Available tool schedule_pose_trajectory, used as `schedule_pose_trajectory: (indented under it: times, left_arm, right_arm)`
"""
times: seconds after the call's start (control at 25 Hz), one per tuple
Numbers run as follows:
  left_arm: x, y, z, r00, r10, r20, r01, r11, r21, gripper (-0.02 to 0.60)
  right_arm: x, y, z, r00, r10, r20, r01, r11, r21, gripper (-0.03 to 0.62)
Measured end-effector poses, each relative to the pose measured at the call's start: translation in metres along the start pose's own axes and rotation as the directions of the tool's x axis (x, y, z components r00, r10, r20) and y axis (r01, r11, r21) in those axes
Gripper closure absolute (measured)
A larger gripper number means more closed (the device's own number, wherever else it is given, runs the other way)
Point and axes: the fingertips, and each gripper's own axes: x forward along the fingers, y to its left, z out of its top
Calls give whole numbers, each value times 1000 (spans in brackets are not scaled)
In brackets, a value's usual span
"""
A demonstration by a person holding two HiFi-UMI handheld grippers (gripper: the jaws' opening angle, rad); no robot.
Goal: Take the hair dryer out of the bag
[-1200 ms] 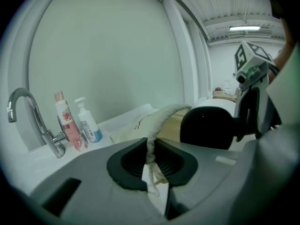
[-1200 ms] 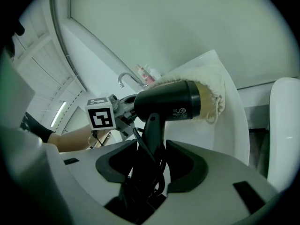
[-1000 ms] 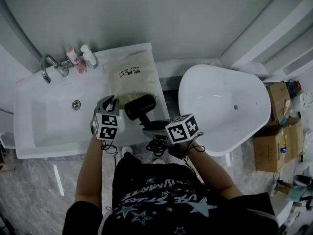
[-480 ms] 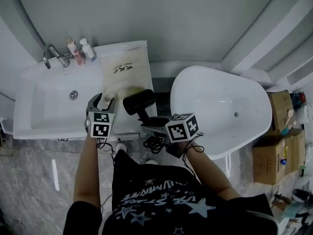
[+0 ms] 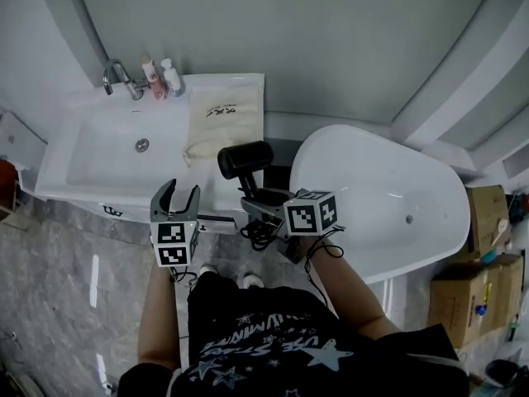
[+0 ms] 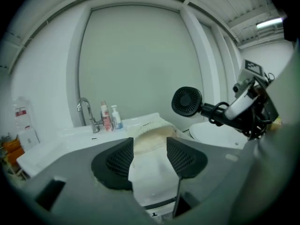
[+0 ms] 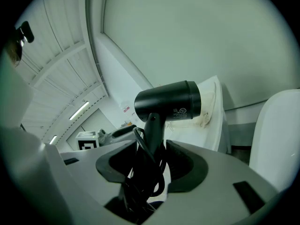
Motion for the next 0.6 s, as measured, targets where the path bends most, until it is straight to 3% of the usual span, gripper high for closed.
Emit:
schedule_pose_trajectory:
  times: [0.24,0.44,0.6]
  left_arm:
    - [-44,-2,1,997,59,47,-55,996,-72,357]
    - [-68,-5,-5,995,77,59,-69,989,-130,492]
    - [-99,-18,-22,997,59,45,-51,983,-176,548]
  right_arm:
    - [2,4,4,999,16,31,-16,1000,0,396]
    - [8,9,0,1000,20,15,-20,1000,2,396]
    - [5,25,-7,1000,21,19,-21,1000,-3,396]
